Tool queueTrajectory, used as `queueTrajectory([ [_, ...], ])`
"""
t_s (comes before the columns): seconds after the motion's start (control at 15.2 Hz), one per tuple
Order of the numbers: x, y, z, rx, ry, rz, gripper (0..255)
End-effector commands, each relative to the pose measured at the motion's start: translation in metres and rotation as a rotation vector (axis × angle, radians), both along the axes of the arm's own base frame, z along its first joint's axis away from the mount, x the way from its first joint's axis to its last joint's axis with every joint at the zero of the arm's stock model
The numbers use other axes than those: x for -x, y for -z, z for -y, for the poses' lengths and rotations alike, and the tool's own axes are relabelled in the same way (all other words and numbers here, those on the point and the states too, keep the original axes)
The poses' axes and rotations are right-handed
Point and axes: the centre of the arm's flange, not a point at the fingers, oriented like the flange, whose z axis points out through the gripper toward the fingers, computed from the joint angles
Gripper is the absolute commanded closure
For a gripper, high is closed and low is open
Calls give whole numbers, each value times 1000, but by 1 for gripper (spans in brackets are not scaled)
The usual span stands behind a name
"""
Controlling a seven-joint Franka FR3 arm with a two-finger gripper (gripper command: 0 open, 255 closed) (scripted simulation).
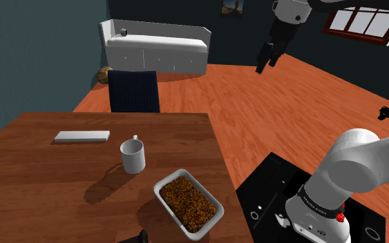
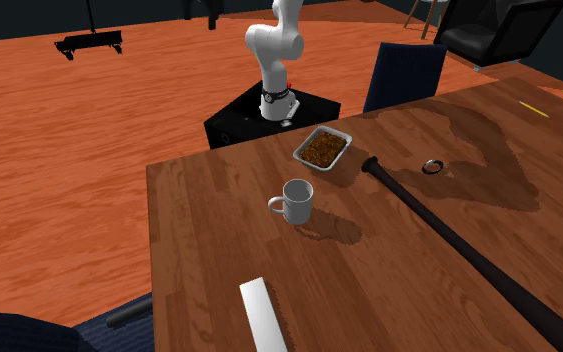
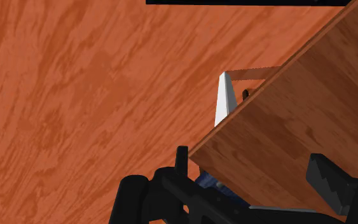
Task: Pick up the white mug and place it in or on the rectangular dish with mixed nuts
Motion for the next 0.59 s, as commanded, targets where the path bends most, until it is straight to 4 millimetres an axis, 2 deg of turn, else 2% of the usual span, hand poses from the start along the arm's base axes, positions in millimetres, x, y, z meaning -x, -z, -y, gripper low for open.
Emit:
queueTrajectory([
  [0.0,0,0,0,0,0,0,0],
  [0.53,-50,46,-79,-13,-44,-26,0],
])
